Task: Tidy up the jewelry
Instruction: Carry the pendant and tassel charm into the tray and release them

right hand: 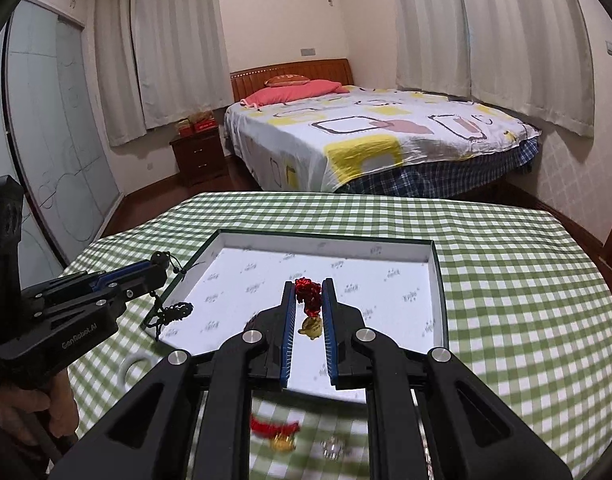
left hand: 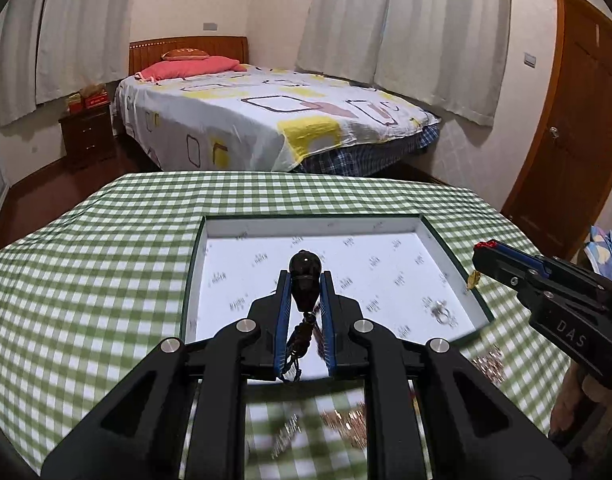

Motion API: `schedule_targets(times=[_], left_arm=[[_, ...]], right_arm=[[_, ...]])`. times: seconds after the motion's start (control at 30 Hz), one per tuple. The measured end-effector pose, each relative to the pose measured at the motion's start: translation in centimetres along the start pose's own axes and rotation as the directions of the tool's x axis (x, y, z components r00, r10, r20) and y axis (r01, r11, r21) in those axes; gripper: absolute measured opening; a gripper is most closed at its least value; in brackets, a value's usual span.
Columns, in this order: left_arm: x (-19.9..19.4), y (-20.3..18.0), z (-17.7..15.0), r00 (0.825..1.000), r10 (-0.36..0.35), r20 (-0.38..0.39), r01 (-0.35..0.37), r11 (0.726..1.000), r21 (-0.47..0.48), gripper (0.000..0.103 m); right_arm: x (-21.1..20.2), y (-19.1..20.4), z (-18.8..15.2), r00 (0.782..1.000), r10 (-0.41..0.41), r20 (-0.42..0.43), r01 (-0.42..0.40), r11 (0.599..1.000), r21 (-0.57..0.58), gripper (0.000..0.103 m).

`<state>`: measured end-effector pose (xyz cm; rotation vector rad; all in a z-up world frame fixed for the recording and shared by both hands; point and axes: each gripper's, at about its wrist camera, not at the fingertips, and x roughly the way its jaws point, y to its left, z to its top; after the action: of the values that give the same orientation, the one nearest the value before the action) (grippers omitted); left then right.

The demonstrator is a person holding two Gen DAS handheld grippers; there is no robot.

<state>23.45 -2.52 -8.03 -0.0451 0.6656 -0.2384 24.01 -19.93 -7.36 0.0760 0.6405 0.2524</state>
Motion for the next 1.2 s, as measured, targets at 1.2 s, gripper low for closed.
schedule_targets(times=[1.2], left_arm=[[10.0,3.1,-4.5,0.975,0.025,-0.219,-0.041,0.997,-0.066,0.039]], right_arm=[[10.7,-2.3,-4.3,0.969,0.016,-0.248,0.009,0.995,0.1,0.04]])
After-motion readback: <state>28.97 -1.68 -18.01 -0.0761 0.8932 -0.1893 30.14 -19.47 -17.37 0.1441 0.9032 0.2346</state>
